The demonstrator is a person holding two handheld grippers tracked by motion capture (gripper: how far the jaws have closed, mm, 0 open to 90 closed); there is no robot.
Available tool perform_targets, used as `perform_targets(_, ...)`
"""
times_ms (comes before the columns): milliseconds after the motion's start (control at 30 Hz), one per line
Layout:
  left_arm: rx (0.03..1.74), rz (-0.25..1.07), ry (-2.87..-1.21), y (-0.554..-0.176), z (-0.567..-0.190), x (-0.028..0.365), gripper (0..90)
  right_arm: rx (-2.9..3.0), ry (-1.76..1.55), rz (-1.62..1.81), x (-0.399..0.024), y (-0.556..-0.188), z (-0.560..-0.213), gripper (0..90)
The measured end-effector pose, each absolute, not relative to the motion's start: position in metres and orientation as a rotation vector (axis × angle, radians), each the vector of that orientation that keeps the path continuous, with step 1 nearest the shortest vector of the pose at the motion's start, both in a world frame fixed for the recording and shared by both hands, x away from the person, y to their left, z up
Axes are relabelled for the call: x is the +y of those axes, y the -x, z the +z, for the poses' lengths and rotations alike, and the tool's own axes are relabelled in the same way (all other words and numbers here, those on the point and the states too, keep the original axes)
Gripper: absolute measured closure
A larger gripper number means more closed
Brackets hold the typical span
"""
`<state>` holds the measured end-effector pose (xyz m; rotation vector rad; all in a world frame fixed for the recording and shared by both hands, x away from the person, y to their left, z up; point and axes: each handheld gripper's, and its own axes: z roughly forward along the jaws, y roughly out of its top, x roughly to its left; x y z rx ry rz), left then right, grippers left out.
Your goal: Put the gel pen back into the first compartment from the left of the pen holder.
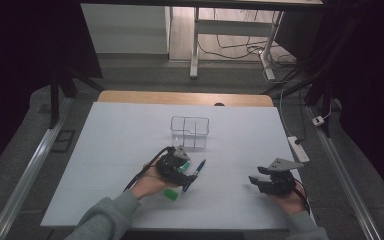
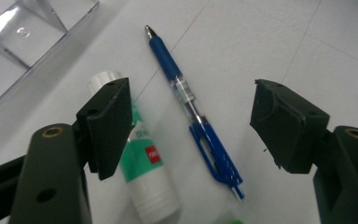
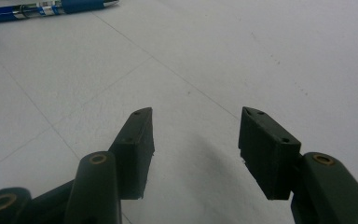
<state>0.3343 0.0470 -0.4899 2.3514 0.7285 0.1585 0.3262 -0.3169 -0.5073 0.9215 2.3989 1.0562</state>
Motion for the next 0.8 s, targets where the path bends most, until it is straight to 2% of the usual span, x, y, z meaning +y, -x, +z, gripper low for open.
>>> perform_targets(800,0.778,0.130,-2.410,-0.364,-0.500,0.005,38.7,2.398,-0.930,1.037,-0.319,-0.327,-0.508,45.2)
